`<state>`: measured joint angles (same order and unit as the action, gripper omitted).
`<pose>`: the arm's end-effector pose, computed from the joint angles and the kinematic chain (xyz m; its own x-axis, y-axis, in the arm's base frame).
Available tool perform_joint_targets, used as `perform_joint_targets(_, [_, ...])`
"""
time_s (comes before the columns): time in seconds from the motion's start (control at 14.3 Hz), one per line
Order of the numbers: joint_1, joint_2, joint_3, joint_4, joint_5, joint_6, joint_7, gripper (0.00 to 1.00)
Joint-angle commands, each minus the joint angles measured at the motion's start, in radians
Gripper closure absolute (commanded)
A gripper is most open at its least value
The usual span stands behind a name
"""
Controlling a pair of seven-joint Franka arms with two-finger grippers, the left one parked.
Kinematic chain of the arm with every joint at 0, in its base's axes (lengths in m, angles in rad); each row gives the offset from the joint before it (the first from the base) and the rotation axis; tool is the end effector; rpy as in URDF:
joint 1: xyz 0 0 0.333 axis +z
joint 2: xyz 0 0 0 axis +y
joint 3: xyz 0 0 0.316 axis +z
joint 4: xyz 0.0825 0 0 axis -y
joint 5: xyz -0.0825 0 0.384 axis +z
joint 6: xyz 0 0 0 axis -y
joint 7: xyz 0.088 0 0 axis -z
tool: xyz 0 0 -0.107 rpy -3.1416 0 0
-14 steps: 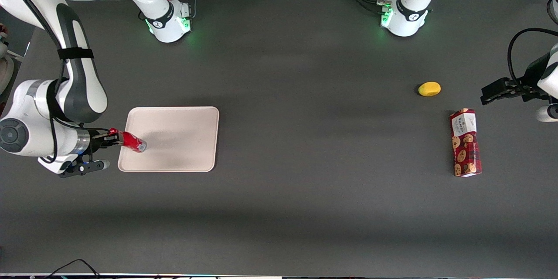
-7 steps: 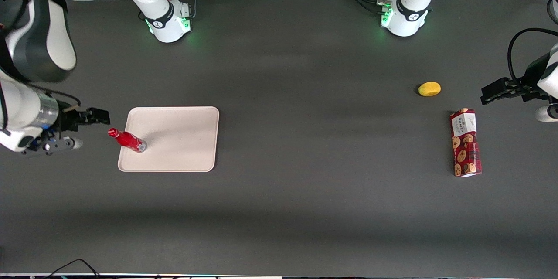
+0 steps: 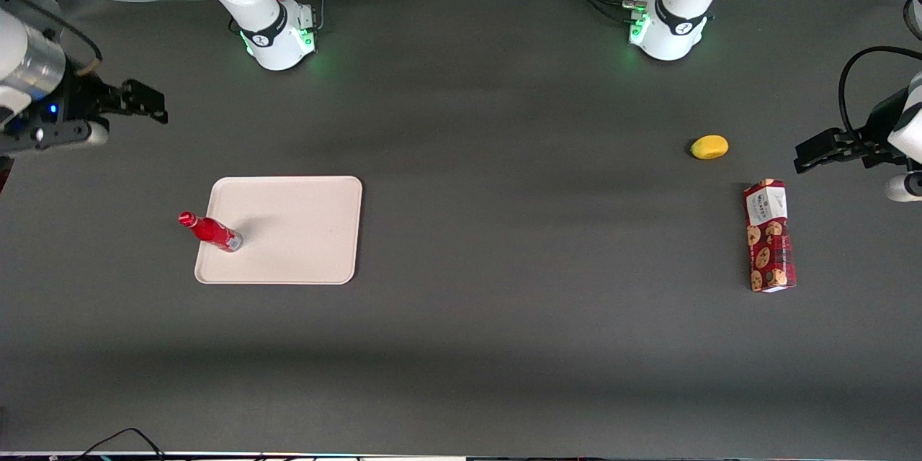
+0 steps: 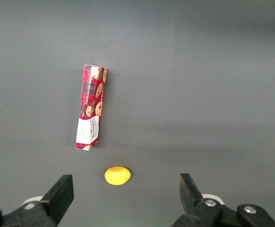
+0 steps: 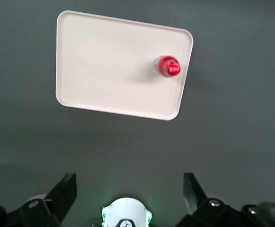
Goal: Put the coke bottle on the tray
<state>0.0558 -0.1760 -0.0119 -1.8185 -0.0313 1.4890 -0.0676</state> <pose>0.4851 0.0173 0.5942 0.9820 0.1087 -0.1545 0.1129 -0.9934 0.0187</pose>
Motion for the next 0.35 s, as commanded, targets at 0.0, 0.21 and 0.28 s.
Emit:
perform_joint_targets(0.0, [-0.002, -0.033, 0.003, -0.029, 0.014, 0.019, 0.057, 0.00])
perform_joint_targets(0.21, [0.001, 0.021, 0.003, 0.053, 0.013, 0.013, 0.054, 0.00])
perform_joint_targets(0.28, [-0.001, 0.029, 0.004, 0.065, 0.013, -0.005, 0.052, 0.00])
